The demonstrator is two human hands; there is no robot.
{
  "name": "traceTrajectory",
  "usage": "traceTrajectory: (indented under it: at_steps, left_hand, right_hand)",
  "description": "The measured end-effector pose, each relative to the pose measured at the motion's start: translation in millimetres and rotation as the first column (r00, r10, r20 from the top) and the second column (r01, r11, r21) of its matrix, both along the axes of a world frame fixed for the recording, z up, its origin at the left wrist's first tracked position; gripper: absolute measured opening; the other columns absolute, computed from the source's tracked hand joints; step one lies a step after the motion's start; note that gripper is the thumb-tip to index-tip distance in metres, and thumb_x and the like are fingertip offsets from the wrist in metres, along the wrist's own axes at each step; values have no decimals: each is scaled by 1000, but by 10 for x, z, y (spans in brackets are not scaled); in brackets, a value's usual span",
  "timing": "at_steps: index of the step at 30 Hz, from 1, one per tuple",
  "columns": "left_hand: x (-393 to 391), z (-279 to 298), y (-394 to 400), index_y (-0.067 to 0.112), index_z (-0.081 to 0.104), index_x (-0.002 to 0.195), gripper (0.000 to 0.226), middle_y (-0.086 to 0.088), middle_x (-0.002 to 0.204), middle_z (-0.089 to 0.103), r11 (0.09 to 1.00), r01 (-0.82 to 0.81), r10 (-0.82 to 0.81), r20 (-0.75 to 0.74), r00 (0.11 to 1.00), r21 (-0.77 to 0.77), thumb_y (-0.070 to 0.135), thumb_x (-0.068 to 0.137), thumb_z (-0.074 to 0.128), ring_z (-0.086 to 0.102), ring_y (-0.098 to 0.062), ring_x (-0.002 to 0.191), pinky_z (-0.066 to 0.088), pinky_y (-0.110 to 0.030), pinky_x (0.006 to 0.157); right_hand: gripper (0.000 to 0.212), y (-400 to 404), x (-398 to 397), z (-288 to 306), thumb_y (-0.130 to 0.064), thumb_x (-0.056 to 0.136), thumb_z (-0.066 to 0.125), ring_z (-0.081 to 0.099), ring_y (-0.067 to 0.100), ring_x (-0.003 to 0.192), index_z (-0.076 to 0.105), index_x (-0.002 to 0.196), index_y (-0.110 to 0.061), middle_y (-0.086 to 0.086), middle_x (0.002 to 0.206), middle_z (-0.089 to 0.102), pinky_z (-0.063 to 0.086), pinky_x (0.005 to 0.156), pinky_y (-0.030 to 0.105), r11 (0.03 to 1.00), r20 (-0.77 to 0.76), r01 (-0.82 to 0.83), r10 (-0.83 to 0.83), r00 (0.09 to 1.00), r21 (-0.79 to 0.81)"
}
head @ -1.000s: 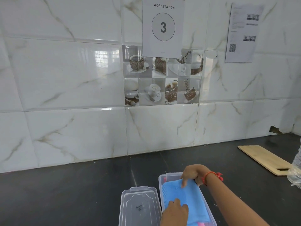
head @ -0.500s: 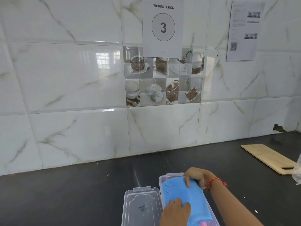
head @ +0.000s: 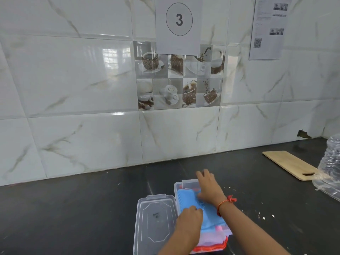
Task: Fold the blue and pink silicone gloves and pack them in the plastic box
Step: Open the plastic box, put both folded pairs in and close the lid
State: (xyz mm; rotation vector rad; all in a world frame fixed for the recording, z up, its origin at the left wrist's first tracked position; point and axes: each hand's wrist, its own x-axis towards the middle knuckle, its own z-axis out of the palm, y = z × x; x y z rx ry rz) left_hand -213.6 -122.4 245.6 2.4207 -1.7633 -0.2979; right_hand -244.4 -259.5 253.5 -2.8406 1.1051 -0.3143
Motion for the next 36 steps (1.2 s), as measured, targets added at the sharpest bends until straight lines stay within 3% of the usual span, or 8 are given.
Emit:
traceTrajectory:
  at_steps: [9, 15, 21, 27, 29, 32, 34, 36]
  left_hand:
    - [-38, -74, 24, 6, 48, 125, 30, -13, 130, 46, 994, -50, 49, -12, 999, -100, 6, 97, 41, 48, -24, 114, 43, -32, 100]
    - [-43, -194, -12, 11, 46, 128, 32, -9, 133, 45, 990, -105, 109, 36, 993, -99, 17, 97, 49, 47, -20, 119, 43, -29, 103]
    - [-17, -155, 31, 12, 45, 128, 31, -9, 136, 46, 986, -164, 166, 174, 971, -27, 14, 97, 45, 42, -24, 128, 19, -46, 117]
    - [-48, -10, 39, 8, 44, 132, 34, -13, 137, 46, 981, -175, 144, 296, 944, 80, 12, 98, 38, 39, -26, 132, -1, -55, 117]
    - [-55, 25, 35, 8, 44, 131, 34, -13, 136, 48, 981, -165, 125, 313, 941, 104, 15, 99, 35, 40, -26, 132, -5, -54, 118]
    - [-24, 19, 52, 8, 44, 129, 33, -14, 132, 51, 986, -143, 110, 318, 942, 83, 19, 100, 33, 42, -28, 130, -10, -54, 116]
    - [-9, -1, 74, 9, 42, 130, 34, -14, 133, 50, 991, -123, 102, 298, 949, 51, 24, 99, 37, 40, -30, 132, -10, -54, 115]
    - [11, -19, 100, 11, 38, 133, 40, -14, 138, 45, 993, -113, 105, 252, 962, 17, 31, 98, 40, 29, -31, 138, -5, -53, 117]
  right_hand:
    - [26, 228, -381, -17, -1, 89, 37, 55, 30, 115, 59, 104, -1, 16, 123, 59, 41, 96, 32, 997, -88, 37, -43, 995, -71]
    - [23, 348, -428, 4, -2, 90, 42, 48, 23, 121, 38, 76, -20, 13, 133, 48, 39, 98, 24, 994, -9, 2, -1, 1000, 106]
    - [55, 459, -322, -72, -9, 93, 44, 11, 22, 146, 24, 143, 2, 15, 156, 12, 17, 116, 26, 988, -110, -24, 41, 993, 152]
    - [22, 377, -206, -15, -9, 90, 41, 41, 25, 129, 50, 111, -10, 8, 103, 49, 33, 104, 26, 967, -164, 66, -26, 986, 244]
    - [13, 422, -214, -26, -11, 90, 40, 47, 24, 122, 52, 89, -16, 11, 115, 55, 39, 100, 27, 974, -169, 61, -25, 985, 216]
    - [37, 356, -292, -166, -16, 70, 32, 56, 24, 95, 68, 69, -7, 12, 95, 65, 56, 71, 26, 998, -29, -32, 34, 999, 47]
    - [52, 293, -405, -184, -20, 74, 30, 46, 31, 112, 70, 98, 6, 21, 121, 54, 54, 87, 28, 999, -118, -22, 19, 993, -29]
    - [61, 214, -493, -238, -29, 92, 21, 17, 31, 143, 29, 143, 3, 15, 156, 13, 20, 117, 31, 998, -157, -65, 67, 985, 23]
